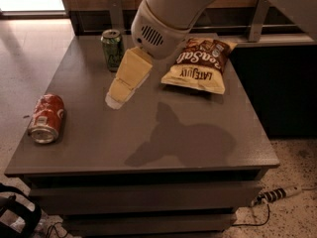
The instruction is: Place coke can upright
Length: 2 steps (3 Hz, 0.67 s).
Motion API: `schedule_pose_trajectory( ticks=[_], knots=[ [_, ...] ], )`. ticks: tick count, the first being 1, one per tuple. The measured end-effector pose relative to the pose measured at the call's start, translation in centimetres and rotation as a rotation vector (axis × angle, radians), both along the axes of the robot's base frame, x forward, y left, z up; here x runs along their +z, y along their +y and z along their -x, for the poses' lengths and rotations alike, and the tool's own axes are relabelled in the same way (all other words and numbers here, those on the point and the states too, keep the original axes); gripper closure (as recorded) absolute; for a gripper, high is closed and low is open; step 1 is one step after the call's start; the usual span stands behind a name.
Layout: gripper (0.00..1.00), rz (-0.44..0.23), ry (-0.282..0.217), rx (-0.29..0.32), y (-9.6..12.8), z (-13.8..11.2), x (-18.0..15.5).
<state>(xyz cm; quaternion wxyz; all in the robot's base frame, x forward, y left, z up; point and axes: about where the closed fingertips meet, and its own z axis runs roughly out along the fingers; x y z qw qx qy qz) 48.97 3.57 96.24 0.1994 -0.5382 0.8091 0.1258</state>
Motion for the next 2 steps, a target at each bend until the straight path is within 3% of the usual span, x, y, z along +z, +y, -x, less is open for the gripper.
schedule_pose_trajectory(
  ticks=[1, 2],
  knots=[
    [0.0, 0.0, 0.0, 0.0, 0.0, 0.0, 0.0],
    [0.0, -0.026, 0.043, -0.049, -0.2, -1.0, -0.4]
  ],
)
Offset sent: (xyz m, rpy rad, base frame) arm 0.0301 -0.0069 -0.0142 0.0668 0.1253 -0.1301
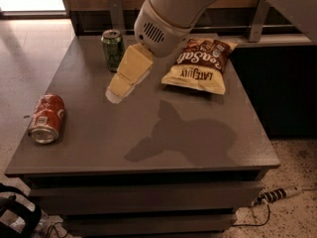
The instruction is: Place coke can upright
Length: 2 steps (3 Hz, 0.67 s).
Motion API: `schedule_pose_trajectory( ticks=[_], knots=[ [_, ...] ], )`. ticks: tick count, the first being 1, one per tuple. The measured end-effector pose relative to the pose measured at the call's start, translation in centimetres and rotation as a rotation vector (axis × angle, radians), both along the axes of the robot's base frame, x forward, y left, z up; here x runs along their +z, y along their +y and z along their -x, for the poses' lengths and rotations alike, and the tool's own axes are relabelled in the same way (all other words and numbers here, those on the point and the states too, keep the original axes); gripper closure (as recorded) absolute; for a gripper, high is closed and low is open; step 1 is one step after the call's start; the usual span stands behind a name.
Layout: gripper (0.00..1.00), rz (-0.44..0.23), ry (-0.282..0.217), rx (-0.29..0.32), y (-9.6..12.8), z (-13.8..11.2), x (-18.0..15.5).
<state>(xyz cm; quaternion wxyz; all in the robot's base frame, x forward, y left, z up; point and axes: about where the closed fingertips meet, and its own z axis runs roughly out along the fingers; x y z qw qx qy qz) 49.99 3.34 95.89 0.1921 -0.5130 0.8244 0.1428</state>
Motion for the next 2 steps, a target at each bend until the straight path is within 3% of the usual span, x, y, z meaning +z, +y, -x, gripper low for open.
schedule_pose_trajectory(
  ticks=[2],
  knots=[
    [0.0, -0.062, 0.153, -0.208, 2.1, -4.1, -2.5]
  ],
)
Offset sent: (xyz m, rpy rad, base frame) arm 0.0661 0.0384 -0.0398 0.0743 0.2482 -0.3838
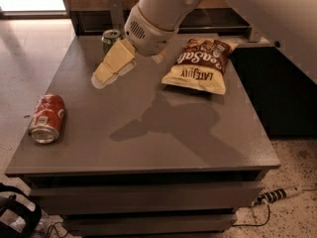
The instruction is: Place coke can upright
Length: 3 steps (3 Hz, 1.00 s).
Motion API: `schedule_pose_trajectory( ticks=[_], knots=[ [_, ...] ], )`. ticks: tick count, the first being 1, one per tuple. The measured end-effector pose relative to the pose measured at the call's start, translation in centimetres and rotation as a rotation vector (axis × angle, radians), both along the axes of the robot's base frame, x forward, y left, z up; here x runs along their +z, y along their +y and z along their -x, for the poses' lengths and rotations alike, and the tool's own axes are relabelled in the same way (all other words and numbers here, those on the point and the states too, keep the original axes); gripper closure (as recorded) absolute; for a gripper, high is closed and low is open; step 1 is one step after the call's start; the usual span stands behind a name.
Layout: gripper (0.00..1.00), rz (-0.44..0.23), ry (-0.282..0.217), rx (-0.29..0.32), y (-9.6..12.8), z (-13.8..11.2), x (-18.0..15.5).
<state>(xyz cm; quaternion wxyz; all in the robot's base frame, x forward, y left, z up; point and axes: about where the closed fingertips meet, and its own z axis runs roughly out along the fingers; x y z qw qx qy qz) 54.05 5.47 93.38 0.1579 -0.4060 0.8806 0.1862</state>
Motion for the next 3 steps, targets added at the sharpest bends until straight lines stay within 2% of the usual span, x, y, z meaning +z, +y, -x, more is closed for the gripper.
schedule_pose_trajectory(
  ticks=[1, 2, 3],
  knots=[
    [0.0, 0.054, 0.048, -0.097, 2.3, -1.5, -0.2],
    [0.0, 0.14, 0.094, -0.166, 5.4, -2.4, -0.4],
    [0.0, 0.214, 0.162, -0.223, 8.9, -3.0, -1.7]
  ],
)
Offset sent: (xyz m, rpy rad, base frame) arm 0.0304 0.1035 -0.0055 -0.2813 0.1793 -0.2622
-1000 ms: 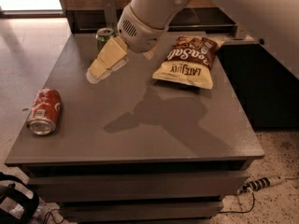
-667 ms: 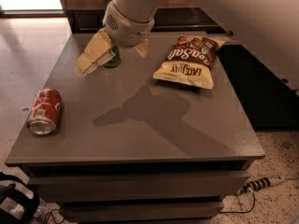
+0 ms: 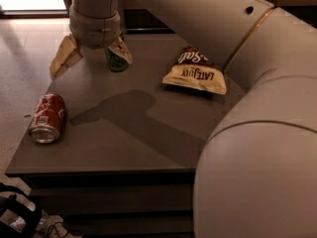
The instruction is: Place coke can upright
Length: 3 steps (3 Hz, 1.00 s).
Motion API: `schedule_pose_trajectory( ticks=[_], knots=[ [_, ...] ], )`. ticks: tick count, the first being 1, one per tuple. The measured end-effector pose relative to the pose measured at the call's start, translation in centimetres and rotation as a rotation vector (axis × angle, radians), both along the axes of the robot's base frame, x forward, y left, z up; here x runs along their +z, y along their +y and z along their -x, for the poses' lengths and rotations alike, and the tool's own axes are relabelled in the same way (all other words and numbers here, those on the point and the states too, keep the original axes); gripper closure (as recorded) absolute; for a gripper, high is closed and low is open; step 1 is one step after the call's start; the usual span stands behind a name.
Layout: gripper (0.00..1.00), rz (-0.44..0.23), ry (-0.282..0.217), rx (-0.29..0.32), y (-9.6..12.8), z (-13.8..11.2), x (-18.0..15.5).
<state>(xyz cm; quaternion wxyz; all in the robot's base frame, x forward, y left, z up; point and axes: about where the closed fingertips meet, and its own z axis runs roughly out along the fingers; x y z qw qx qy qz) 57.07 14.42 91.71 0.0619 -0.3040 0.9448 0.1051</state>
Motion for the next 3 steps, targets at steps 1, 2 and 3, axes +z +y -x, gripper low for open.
schedule_pose_trajectory(
  ticks=[1, 2, 3],
  knots=[
    [0.0, 0.054, 0.048, -0.073, 2.0, 0.3, -0.9],
    [0.0, 0.092, 0.087, -0.169, 2.6, 1.6, -1.6],
    [0.0, 0.086, 0.117, -0.231, 3.4, 2.2, -2.8]
  ],
)
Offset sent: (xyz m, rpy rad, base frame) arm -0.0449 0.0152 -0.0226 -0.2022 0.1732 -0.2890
